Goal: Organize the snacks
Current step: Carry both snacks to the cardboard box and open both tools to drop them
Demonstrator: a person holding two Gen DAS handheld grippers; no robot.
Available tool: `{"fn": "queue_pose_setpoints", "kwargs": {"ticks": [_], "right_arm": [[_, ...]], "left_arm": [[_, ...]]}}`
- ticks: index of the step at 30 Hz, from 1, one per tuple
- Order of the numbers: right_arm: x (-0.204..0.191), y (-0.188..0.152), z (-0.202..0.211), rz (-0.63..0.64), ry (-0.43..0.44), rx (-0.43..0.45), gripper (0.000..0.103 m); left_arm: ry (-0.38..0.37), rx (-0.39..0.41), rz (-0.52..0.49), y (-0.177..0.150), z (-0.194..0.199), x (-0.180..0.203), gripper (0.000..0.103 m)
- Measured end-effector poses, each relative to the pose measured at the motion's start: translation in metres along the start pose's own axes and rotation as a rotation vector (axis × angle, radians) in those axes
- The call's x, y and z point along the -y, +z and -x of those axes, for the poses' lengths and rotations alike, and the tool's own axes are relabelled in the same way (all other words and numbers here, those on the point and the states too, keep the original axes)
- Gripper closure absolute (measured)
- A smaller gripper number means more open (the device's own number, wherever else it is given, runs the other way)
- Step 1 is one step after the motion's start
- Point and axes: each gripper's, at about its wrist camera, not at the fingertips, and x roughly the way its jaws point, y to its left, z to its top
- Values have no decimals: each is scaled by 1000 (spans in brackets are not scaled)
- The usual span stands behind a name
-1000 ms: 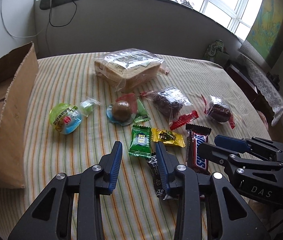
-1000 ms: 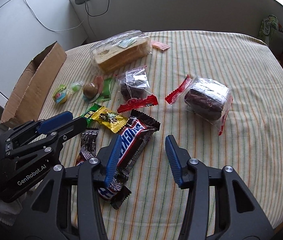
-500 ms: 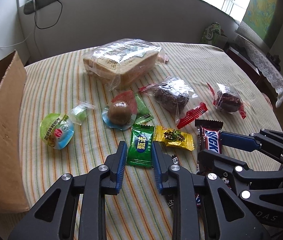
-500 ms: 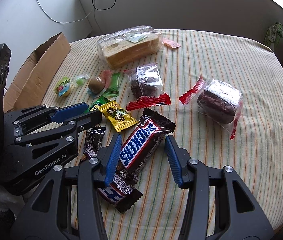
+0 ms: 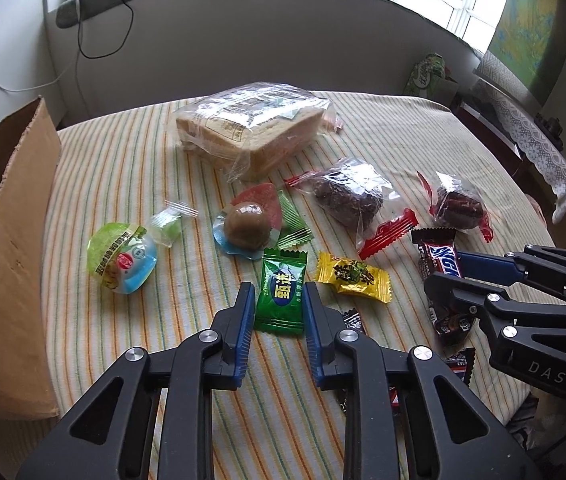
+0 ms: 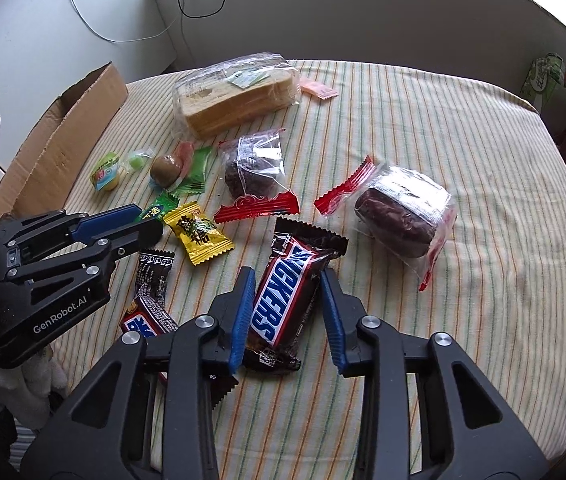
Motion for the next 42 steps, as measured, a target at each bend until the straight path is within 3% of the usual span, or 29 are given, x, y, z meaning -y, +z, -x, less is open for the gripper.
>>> {"fn": "queue_pose_setpoints", "kwargs": {"ticks": [11,24,42], "right_arm": [[-1,-2,10,15,-16,18,72],[-22,18,44,45,0,116,73],[-136,90,39,217,148,185,73]], "left_arm": [[8,56,55,-11,20,-12,81],[34,162,98,-5,63,-29,81],[158,287,236,-6,120,-118,81]]}}
